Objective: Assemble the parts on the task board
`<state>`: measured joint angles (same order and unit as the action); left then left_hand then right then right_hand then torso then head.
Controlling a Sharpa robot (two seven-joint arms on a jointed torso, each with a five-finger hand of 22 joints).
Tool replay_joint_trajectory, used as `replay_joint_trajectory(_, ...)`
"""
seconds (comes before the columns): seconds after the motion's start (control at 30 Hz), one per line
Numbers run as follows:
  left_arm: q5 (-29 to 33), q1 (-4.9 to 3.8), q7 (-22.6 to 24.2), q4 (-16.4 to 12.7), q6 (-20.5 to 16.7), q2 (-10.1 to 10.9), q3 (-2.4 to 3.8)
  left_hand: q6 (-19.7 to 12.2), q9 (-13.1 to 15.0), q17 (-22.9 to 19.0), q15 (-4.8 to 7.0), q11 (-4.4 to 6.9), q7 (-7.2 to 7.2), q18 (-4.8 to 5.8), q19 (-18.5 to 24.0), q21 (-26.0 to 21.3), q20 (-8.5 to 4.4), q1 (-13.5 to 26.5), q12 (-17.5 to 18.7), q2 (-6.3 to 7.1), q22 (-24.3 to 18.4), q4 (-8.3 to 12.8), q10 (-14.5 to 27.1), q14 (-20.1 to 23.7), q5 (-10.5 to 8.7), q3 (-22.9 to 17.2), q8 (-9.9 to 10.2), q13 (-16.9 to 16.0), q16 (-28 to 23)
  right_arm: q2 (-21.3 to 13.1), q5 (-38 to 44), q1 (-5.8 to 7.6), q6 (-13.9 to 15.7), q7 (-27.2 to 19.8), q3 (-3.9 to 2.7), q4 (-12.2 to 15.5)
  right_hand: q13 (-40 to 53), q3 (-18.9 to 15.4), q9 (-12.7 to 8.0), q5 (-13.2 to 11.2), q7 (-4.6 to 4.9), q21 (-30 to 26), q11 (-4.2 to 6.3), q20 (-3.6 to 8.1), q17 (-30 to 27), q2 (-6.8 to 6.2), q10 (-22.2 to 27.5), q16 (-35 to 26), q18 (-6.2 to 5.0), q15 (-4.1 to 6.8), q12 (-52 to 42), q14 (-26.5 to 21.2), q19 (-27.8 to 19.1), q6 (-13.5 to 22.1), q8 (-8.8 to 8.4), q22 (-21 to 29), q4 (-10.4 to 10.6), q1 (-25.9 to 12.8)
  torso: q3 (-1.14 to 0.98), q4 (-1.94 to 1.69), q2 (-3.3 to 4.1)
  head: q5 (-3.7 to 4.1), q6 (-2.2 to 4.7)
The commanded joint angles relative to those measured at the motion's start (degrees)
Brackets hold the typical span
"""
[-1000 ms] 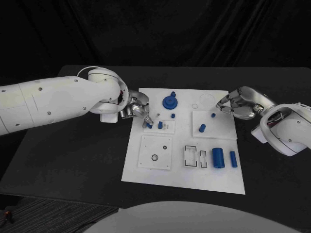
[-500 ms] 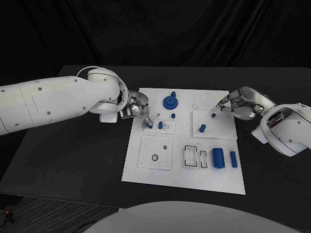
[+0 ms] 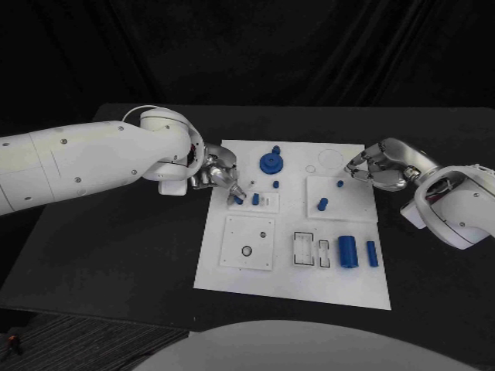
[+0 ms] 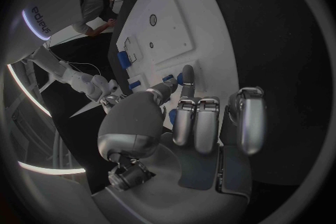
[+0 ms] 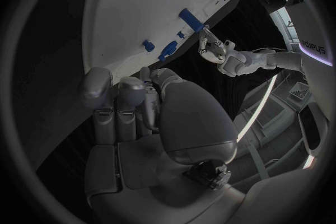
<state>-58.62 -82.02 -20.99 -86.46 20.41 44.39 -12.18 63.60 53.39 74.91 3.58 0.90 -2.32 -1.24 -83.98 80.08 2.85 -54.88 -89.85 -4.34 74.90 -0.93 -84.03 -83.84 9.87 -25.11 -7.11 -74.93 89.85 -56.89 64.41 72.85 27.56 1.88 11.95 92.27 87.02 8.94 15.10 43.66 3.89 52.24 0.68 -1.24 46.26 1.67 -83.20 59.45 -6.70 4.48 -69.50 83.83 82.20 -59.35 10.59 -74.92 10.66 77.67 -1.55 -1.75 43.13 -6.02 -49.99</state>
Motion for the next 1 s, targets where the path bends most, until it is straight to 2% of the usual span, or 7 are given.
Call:
replay_joint_trajectory(0.03,-0.12,0.13,0.33,-0.05,1.07,-0.13,-0.01,0.03,-0.49,15.09,0.37,0.22,-0.39,-0.90,-1.89,-0.14,-0.39,2.60,-0.15,0.10,12.25,-3.21,-5.97,-6.16,-2.92,2.43,0.38,-15.07,0.15,-0.05,0.30,-0.13,-0.33,1.10,-0.04,0.03,-18.66,0.37,0.08,0.19,-0.03,-0.23,0.34,0.02,-0.06,0.15,0.08,-0.36,-0.10,0.40,0.30,0.09,-0.46,-0.44,0.17,-1.93,0.07,0.25,0.00,0.02,0.01,0.04,-0.01)
replay_joint_trajectory(0.2,-0.12,0.13,0.33,-0.01,1.14,-0.17,-0.01,0.35,-1.09,15.09,0.31,0.16,-0.44,-0.93,-1.86,-0.28,-0.35,5.24,-0.15,-0.74,12.22,-7.46,-5.97,-6.16,-4.57,5.53,0.73,-15.07,0.15,-0.05,0.30,-0.13,-0.36,1.10,-0.04,0.03,-18.64,0.42,0.08,0.20,-0.03,-0.35,0.34,0.01,-0.10,0.16,0.08,-0.39,-0.12,0.40,0.28,0.08,-0.48,-0.44,0.17,-1.89,0.04,0.26,-0.01,0.02,0.03,0.05,-0.01)
replay_joint_trajectory(0.3,-0.12,0.13,0.34,0.02,1.17,-0.21,-0.01,0.57,-1.27,15.09,0.30,0.14,-0.45,-0.91,-1.90,-0.21,-0.34,6.58,-0.15,-0.97,12.25,-9.76,-5.97,-6.16,-4.80,7.54,0.80,-15.07,0.15,-0.03,0.30,-0.13,-0.39,1.11,-0.04,0.02,-18.64,0.42,0.08,0.20,-0.03,-0.35,0.34,0.01,-0.10,0.16,0.08,-0.39,-0.12,0.40,0.28,0.08,-0.48,-0.44,0.17,-1.89,0.04,0.26,-0.02,0.02,0.01,0.01,-0.01)
replay_joint_trajectory(0.4,-0.12,0.13,0.34,0.04,1.19,-0.22,-0.01,0.71,-1.31,15.09,0.30,0.15,-0.45,-0.92,-1.89,-0.26,-0.34,6.99,-0.15,-1.18,12.24,-10.74,-5.97,-6.16,-4.97,8.39,0.79,-15.07,0.15,-0.01,0.30,-0.13,-0.41,1.11,-0.04,0.01,-18.67,0.47,0.09,0.21,-0.03,-0.45,0.35,0.01,-0.09,0.17,0.09,-0.39,-0.13,0.40,0.32,0.08,-0.51,-0.43,0.17,-1.86,0.00,0.27,-0.02,0.02,0.01,-0.01,-0.01)
replay_joint_trajectory(0.77,-0.12,0.13,0.50,-0.20,0.19,0.25,-0.01,0.79,-1.34,15.09,0.31,0.16,-0.42,-0.90,-1.92,-0.17,-0.34,6.99,-0.15,-1.57,12.27,-11.30,-5.97,-6.16,-4.37,8.85,0.79,-15.07,0.15,-0.04,0.30,-0.14,-0.43,1.09,-0.04,0.04,-18.69,0.56,0.09,0.23,-0.03,-0.42,0.35,0.01,-0.07,0.17,0.10,-0.38,-0.13,0.40,0.35,0.07,-0.50,-0.43,0.17,-1.88,-0.07,0.30,0.00,0.01,0.02,0.14,-0.01)
replay_joint_trajectory(0.93,-0.13,0.12,1.06,-1.49,-4.55,1.50,0.00,1.38,-1.01,15.09,0.40,0.29,-0.21,-0.78,-2.22,0.46,-0.42,6.86,-0.15,-0.54,12.44,-12.00,-5.97,-6.16,-3.59,10.49,0.31,-15.07,0.15,-0.32,0.30,-0.14,-0.10,0.90,-0.04,0.22,-18.73,0.64,0.10,0.25,-0.04,-0.42,0.36,0.01,-0.12,0.15,0.12,-0.42,-0.12,0.40,0.40,0.06,-0.51,-0.42,0.17,-1.88,-0.16,0.34,-0.01,0.01,0.01,-0.04,-0.01)
replay_joint_trajectory(1.0,-0.13,0.09,1.42,-2.27,-7.75,2.22,0.01,1.85,-0.40,15.09,0.57,0.49,0.04,-0.67,-2.50,1.06,-0.55,6.78,-0.15,0.18,12.60,-12.63,-5.97,-6.16,-2.33,11.65,-0.44,-15.07,0.15,-0.62,0.30,-0.13,0.34,0.68,-0.04,0.38,-18.72,0.65,0.10,0.25,-0.03,-0.42,0.36,0.01,-0.06,0.14,0.12,-0.37,-0.12,0.40,0.39,0.07,-0.51,-0.43,0.17,-1.89,-0.17,0.34,-0.01,0.02,-0.01,0.00,-0.01)
